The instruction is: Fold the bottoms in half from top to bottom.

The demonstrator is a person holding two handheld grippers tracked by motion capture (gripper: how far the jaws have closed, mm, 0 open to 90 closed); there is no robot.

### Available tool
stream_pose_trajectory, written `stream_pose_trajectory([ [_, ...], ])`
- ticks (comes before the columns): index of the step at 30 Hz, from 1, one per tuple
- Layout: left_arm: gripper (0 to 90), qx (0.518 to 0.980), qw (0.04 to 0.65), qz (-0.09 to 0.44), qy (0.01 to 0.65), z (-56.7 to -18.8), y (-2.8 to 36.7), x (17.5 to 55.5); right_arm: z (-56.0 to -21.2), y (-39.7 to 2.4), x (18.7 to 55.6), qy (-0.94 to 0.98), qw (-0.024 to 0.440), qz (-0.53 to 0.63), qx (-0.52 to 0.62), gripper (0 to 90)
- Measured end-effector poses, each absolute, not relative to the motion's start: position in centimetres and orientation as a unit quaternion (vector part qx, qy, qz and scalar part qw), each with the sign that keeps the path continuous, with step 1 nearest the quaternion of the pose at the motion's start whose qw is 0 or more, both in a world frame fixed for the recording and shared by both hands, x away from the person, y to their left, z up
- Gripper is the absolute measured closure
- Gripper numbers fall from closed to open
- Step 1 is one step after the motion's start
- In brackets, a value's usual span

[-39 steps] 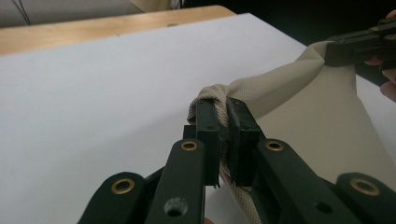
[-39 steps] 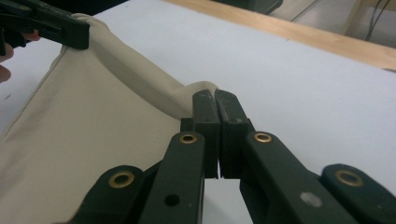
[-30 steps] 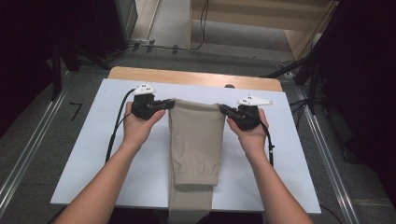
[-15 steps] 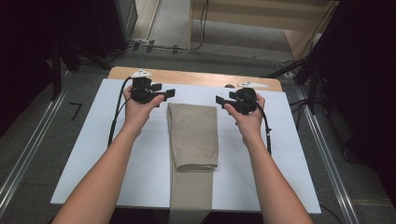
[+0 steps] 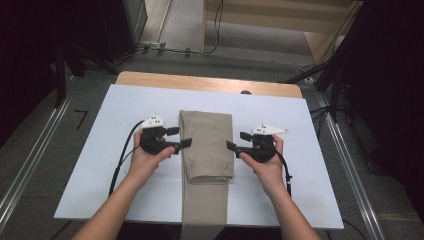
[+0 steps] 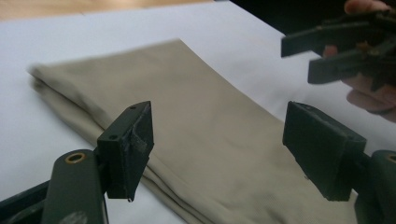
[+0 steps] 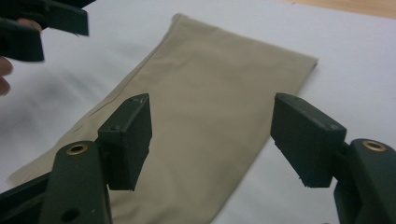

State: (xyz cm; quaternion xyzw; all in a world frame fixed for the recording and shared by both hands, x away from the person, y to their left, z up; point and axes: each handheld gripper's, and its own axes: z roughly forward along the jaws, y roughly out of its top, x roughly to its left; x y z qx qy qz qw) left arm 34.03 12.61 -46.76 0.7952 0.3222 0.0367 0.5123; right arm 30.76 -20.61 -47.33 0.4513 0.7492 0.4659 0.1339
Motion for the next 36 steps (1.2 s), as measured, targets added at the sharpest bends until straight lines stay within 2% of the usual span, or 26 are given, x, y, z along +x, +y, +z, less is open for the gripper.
stream_pose_trajectory([
  [5, 25.0, 0.807, 0.502, 0.019, 0.31, -48.5, 11.7, 30.2, -48.4, -19.8, 27.8, 0.758, 0.13, 0.468, 0.435, 28.4],
  [11, 25.7, 0.835, 0.457, 0.056, 0.301, -49.7, 10.9, 27.0, -49.7, -19.2, 24.7, 0.769, 0.119, 0.467, 0.42, 28.5],
  [18, 38.0, 0.832, 0.453, 0.074, 0.311, -50.4, 11.7, 26.5, -50.9, -18.7, 22.3, 0.785, 0.115, 0.445, 0.416, 28.4],
  [23, 45.9, 0.829, 0.45, 0.087, 0.32, -50.5, 11.7, 26.5, -51.7, -17.5, 22.1, 0.798, 0.143, 0.413, 0.415, 28.6],
  [31, 60.3, 0.833, 0.453, 0.081, 0.308, -50.6, 11.6, 26.4, -51.9, -17.5, 22.3, 0.781, 0.155, 0.414, 0.441, 46.2],
  [36, 63.5, 0.834, 0.448, 0.068, 0.315, -50.8, 11.7, 26.6, -52.0, -17.5, 22.5, 0.784, 0.154, 0.409, 0.442, 53.2],
])
